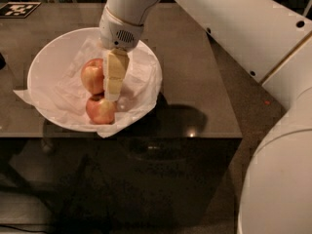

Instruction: Pick apple from white bowl

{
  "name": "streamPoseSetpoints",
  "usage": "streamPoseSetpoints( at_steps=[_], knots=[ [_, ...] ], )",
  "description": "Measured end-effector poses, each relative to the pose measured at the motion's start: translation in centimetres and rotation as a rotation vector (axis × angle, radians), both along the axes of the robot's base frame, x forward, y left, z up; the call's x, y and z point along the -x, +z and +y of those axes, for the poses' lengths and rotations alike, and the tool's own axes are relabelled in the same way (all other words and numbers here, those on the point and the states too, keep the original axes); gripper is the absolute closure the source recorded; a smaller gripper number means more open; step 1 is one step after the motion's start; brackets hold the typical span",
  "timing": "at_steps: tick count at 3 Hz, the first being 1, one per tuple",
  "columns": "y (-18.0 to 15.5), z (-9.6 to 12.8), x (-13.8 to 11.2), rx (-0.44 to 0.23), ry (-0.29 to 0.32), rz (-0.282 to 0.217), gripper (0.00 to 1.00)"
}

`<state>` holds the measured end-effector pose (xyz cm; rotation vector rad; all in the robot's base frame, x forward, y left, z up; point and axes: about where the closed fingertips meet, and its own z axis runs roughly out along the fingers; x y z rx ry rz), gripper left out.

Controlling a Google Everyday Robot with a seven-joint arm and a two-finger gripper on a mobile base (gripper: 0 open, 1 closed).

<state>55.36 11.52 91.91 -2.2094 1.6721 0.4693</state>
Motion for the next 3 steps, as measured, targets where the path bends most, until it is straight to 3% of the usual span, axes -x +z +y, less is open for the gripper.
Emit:
streamPoseSetpoints(
  at_steps=[1,2,3],
  knots=[
    [0.0,0.0,0.0,0.0,0.0,0.0,0.0],
    [0.0,0.0,0.0,0.0,0.0,0.0,0.12],
    [0.0,0.0,0.0,0.0,0.0,0.0,0.37]
  ],
)
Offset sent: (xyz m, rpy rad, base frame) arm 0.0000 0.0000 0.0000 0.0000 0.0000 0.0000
